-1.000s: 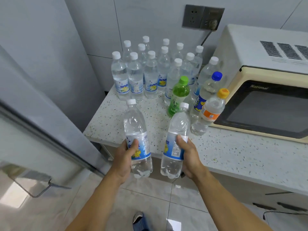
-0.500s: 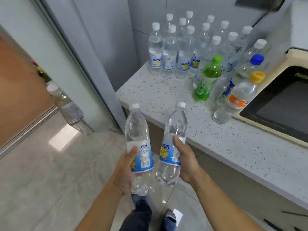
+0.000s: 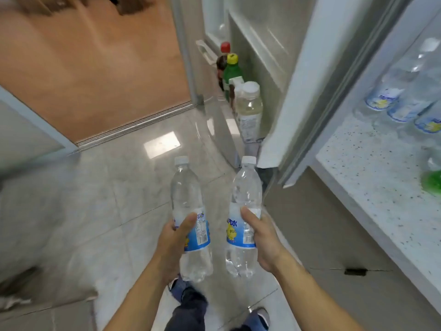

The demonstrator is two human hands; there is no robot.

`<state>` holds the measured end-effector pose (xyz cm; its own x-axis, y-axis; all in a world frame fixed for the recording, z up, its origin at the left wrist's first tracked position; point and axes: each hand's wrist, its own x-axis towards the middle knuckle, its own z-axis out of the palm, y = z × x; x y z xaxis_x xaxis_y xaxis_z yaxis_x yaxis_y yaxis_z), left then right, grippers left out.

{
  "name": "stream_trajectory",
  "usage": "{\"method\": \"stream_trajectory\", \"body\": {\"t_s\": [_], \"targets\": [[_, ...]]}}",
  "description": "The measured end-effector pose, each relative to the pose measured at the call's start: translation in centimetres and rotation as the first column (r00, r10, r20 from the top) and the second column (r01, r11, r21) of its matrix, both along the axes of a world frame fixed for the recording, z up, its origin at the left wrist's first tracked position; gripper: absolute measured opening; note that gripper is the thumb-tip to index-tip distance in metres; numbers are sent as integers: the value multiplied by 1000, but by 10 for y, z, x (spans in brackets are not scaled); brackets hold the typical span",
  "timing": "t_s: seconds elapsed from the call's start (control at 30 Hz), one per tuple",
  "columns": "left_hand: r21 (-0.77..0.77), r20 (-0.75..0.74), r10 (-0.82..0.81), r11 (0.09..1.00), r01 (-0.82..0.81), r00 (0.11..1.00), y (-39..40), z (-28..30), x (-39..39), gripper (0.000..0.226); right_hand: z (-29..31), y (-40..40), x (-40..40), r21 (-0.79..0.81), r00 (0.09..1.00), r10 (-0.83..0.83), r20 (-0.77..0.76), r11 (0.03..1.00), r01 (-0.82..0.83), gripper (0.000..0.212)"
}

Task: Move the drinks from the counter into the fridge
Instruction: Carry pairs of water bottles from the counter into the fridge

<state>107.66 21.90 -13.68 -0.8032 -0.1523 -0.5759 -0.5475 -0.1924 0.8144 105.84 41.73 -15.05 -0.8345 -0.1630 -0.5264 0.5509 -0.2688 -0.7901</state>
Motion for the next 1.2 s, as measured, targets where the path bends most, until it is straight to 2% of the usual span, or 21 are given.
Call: {"method": "stream_trajectory", "body": {"t_s": [0.1,0.33,0.63,0.77,0.9,1.07,1.2], "targets": [[-34,-24,68,997,-69,997,-54,-2,-9,39,2,-55,-22,34,997,76,-10,997,-76,37],[-42,-83,163,985,-167,983,-183,3,-41,43,9,-182,-80,110,986,164,-27,981,-160,29],[-14,-116,220,975,-223,968,-278,3,-119,26,1,-281,-157,135,978,206,-43,971,-199,45],[-38,-114,221,973,-226,969,-298,0,-183,32,-7,-306,-212,144,979,198,-53,971,-189,45],[-84,-135,187,976,-199,973,-317,-2,-264,24,-13,-327,-290,124,983,175,-59,978,-167,33],[-121,-137,128,982,-144,982,-333,8,-376,28,3,-346,-401,104,987,134,-84,987,-125,44],[-107,-150,77,990,-94,986,-333,18,-463,24,16,-345,-480,91,987,101,-122,992,-90,36]]}}
